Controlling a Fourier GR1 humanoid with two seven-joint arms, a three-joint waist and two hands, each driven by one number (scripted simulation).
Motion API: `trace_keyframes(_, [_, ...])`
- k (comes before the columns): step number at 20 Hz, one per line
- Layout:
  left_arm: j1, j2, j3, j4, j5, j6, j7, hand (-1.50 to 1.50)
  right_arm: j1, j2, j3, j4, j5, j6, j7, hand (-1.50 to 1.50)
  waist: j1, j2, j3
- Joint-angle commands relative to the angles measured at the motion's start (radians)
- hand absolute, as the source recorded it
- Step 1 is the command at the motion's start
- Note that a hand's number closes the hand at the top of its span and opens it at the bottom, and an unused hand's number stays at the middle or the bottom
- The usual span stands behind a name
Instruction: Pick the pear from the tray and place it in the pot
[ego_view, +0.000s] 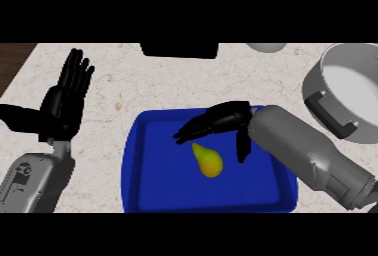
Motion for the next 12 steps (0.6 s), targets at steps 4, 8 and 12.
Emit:
trace_keyframes(4, [0.013,0.025,0.037,0.01,0.017,-0.037,-0.002,0.0,-0.039,0.083,0.029,0.166,0.026,0.065,-0.197,-1.5,-0.009,-0.004,-0.001])
trace_keyframes(8, [0.033,0.022,0.048,-0.029,0.021,-0.038,0.017,0.0,-0.037,0.133,0.045,0.213,0.077,0.018,-0.17,-1.5,-0.024,-0.012,-0.001])
trace_keyframes(12, [0.026,0.015,0.034,-0.054,-0.002,-0.018,0.045,0.0,0.0,0.186,0.059,0.294,0.089,-0.025,-0.192,-1.5,-0.015,-0.01,0.0])
